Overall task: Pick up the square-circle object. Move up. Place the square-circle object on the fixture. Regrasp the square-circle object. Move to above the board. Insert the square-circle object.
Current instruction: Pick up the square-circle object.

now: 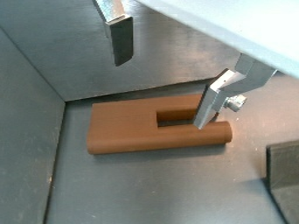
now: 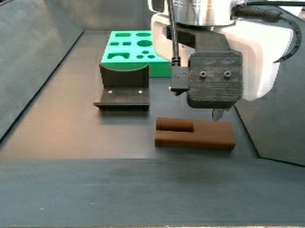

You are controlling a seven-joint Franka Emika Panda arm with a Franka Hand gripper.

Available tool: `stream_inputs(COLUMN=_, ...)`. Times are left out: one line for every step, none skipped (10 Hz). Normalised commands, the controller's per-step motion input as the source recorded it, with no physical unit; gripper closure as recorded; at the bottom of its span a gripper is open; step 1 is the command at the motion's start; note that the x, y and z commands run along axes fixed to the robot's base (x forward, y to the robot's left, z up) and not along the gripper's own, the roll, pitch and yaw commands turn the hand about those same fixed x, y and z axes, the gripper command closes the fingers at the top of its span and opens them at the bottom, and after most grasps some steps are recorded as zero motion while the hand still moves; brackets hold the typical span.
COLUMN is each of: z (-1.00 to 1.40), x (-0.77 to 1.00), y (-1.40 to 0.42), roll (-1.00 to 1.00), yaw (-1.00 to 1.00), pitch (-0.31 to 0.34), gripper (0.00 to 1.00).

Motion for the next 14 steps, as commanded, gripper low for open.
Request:
stream_inputs(z=-0.27, x=0.0, y=0.0, roll=-0.22, yaw=-0.84, pitch=-0.124, gripper=0.0)
stream_inputs(z=-0.27, x=0.0, y=0.0, roll=-0.24, yaw=-0.82, pitch=-0.143, gripper=0.0)
stream_inputs(z=-0.23, x=0.1, y=0.0, roll=-0.36, yaw=-0.7, pitch=-0.141, gripper=0.0)
stream_inputs(z=-0.11, x=0.01, y=0.0, roll=-0.43, yaw=-0.66, pitch=-0.147, gripper=0.0)
stream_inputs(z=0.0, x=0.1, y=0.0, roll=-0.5, yaw=-0.58, pitch=-0.279, gripper=0.0)
stream_inputs(z=0.0, x=0.27, y=0.09, roll=-0.5, yaw=-0.43, pitch=-0.321, gripper=0.0)
stream_inputs(z=-0.09, x=0.35, y=0.39, roll=-0.49, yaw=-0.17, pitch=-0.204, gripper=0.0)
stream_inputs(z=-0.42, x=0.24, y=0.52, roll=-0.33, yaw=-0.22, pitch=-0.116, gripper=0.0)
stream_inputs(z=-0.72, x=0.09, y=0.5, roll=-0.18, yaw=-0.38, pitch=-0.064, gripper=0.0)
stream_inputs(z=-0.31, x=0.1, y=0.19, roll=-0.37, yaw=-0.43, pitch=-0.166, gripper=0.0)
stream_inputs(z=-0.12, x=0.04, y=0.0, roll=-0.49, yaw=-0.44, pitch=-0.241, gripper=0.0)
stream_inputs(z=-0.12, x=0.0, y=-0.1, roll=-0.48, yaw=-0.45, pitch=-0.249, gripper=0.0)
stream_inputs(z=-0.27, x=0.0, y=-0.11, roll=-0.41, yaw=-0.35, pitch=-0.213, gripper=0.0)
stream_inputs(z=-0.54, x=-0.23, y=-0.17, roll=-0.24, yaw=-0.22, pitch=-0.171, gripper=0.0)
